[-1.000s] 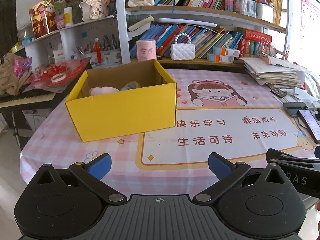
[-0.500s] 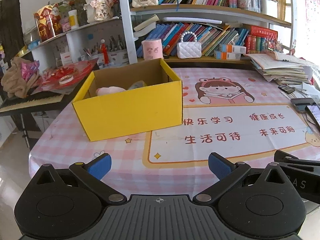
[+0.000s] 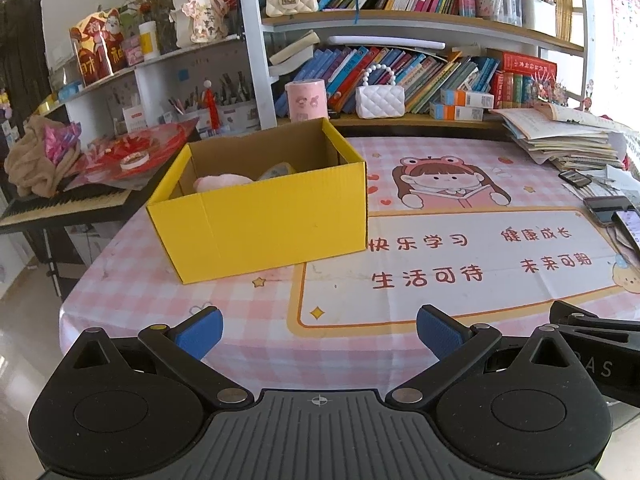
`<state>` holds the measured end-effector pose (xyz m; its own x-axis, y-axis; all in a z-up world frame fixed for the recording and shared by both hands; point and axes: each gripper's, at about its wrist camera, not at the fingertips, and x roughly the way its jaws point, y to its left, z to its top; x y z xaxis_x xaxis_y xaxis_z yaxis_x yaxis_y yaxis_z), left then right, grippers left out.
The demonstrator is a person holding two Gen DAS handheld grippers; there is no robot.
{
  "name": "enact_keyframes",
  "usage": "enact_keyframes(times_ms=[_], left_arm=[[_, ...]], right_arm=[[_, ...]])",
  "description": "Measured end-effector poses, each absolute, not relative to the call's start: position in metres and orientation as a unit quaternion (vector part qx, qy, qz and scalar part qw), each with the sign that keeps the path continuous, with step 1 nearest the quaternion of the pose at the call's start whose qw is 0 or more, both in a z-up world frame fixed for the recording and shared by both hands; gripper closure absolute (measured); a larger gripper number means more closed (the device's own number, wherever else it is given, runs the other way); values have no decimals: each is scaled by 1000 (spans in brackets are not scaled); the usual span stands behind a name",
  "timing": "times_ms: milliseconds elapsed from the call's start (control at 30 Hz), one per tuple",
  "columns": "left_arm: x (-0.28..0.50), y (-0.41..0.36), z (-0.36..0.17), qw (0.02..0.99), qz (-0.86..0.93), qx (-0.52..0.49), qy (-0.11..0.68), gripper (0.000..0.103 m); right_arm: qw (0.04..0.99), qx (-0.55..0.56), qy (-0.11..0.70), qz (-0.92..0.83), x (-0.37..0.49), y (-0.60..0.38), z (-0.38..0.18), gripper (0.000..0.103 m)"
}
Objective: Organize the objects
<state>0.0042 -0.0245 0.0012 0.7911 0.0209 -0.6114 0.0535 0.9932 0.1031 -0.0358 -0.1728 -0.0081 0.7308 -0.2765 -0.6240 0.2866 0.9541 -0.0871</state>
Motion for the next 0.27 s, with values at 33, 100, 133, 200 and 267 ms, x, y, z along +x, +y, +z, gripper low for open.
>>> enact_keyframes(times_ms=[33,100,133,200,267], left_arm=[[4,-24,1,945,-9,57,323,0],[4,-23,1,944,-8,55,325,0],[4,-23,1,944,-7,55,326,0],[3,-21,0,943,-5,54,327,0],[4,-19,0,943,-3,52,330,0]], right_arm=[[930,8,334,-151,-36,-172,-8,2],[930,8,334,-150,-35,-173,-8,2],[930,7,335,-149,-35,-173,-9,2],[930,6,336,-146,-34,-172,-9,2],[930,5,337,-144,-34,-171,-9,2]])
